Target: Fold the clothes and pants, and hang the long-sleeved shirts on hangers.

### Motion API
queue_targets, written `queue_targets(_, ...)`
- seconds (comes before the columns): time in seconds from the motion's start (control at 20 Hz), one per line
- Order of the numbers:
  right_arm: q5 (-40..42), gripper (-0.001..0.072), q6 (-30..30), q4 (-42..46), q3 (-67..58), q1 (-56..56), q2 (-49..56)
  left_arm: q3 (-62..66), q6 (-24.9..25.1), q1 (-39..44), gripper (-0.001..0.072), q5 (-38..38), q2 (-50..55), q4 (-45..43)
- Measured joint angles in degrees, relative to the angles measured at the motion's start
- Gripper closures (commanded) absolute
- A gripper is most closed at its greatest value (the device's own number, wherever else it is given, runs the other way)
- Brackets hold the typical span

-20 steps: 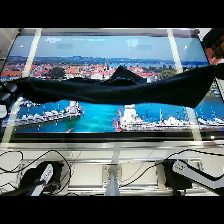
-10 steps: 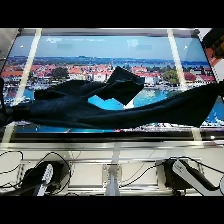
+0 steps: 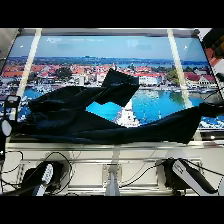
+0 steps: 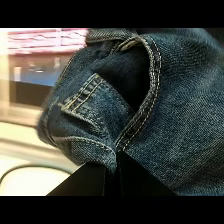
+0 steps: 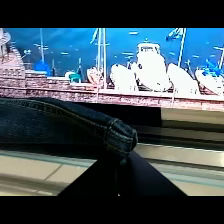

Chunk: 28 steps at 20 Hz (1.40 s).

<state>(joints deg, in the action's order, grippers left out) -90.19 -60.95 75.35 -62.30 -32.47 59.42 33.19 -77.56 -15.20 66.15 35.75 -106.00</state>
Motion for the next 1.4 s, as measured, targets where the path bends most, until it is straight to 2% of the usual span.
queue_targets(0.15,8.2,0.0689,-1.3,0.5,3.9,0.0,3.5,-1.9,0.0,0.0,0.0657,-6.0,4.8,-0.7)
queue_targets(0.35,16.7,0.0689,-2.7,0.7,5.7,0.0,8.0,-2.6,-1.9,0.0,0.0656,-9.7,8.4,-4.2)
queue_targets(0.4,18.1,0.0634,-2.9,0.7,5.9,0.0,8.9,-2.7,-2.3,0.0,0.0656,-10.2,8.8,-4.7)
queue_targets(0.5,20.4,0.0208,-3.1,1.1,6.1,0.0,10.1,-2.8,-2.9,0.0,0.0656,-11.0,9.3,-5.7)
queue_targets(0.55,20.8,0.0187,-3.2,1.2,6.2,0.0,10.5,-2.8,-3.0,0.0,0.0655,-11.2,9.4,-6.2)
queue_targets(0.75,19.6,0.0187,-3.5,0.9,6.3,0.0,11.2,-2.8,-3.3,0.0,0.0643,-11.6,9.7,-6.5)
queue_targets(0.8,19.4,0.0188,-3.5,0.9,6.3,0.0,11.3,-2.8,-3.3,0.0,0.0576,-11.6,9.7,-6.5)
queue_targets(0.85,19.1,0.0188,-3.5,0.9,6.3,0.0,11.3,-2.8,-3.3,0.0,0.0357,-11.4,9.7,-6.6)
queue_targets(0.9,18.7,0.0188,-3.5,0.9,6.4,0.0,11.4,-2.8,-3.3,0.0,0.0031,-11.2,9.8,-6.7)
queue_targets(0.95,18.3,0.0188,-3.5,0.8,6.4,0.0,11.4,-2.8,-3.3,0.0,0.0014,-10.9,9.8,-6.7)
queue_targets(1.1,18.1,0.0188,-3.5,0.8,6.4,0.0,11.4,-2.4,-3.3,0.0,0.0018,-9.6,9.7,-6.8)
queue_targets(1.15,18.0,0.0188,-3.5,0.8,6.4,0.0,11.4,-1.9,-3.4,0.0,0.0074,-8.7,9.5,-7.0)
queue_targets(1.2,18.0,0.0188,-3.5,0.8,6.4,0.0,11.4,-1.4,-3.4,0.0,0.0190,-7.4,9.1,-7.6)
queue_targets(1.25,17.9,0.0188,-3.6,0.8,6.4,0.0,11.4,-0.7,-3.4,0.0,0.0235,-6.0,8.5,-8.6)
queue_targets(1.4,17.8,0.0188,-3.6,0.7,6.4,0.0,11.4,1.8,-3.5,0.0,0.0235,-2.3,5.7,-12.9)
